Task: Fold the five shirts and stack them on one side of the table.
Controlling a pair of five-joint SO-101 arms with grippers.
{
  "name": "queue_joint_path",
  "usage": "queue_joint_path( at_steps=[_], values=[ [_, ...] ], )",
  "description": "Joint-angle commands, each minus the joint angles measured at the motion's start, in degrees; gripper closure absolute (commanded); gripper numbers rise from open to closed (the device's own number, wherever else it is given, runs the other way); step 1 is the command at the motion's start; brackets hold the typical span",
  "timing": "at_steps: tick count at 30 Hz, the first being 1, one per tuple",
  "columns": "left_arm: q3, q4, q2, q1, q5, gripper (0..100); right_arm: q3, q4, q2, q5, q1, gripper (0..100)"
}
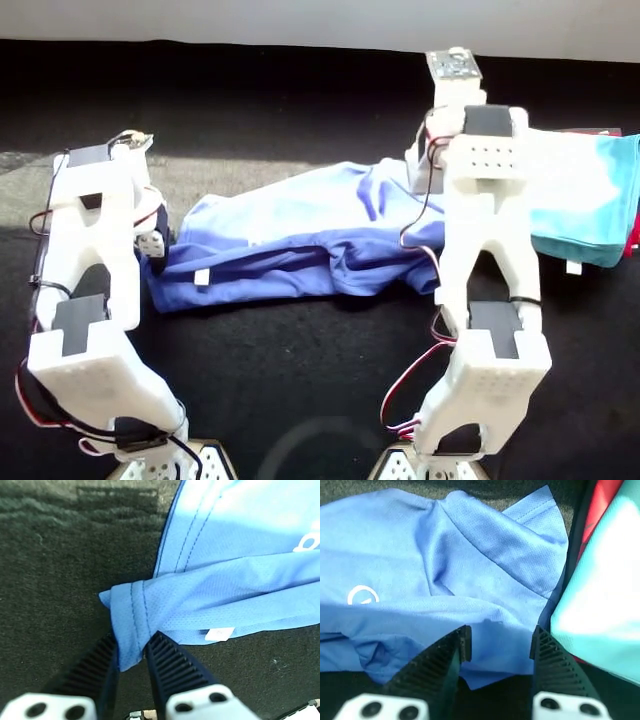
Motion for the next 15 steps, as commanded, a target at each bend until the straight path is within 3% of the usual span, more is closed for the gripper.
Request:
queue_joint_path(
  at_steps=[1,5,10,15],
  values=[
    [-2.0,-0.4,-0.9,-0.6,-0.4,99,-8.7,10.5,-0.5,5.0,-2.2,80.4],
    [-4.8,0.0,-0.5,-0.6,-0.2,99,-5.2,10.2,-3.7,8.2,-3.6,84.8],
    [-6.7,-0.4,-0.4,-0.6,-0.2,99,14.2,9.7,-12.3,9.1,-10.6,85.0],
    [-9.7,-0.4,-0.4,-0.6,-0.1,99,36.3,-2.2,-21.1,8.6,-16.8,84.9]
  ],
)
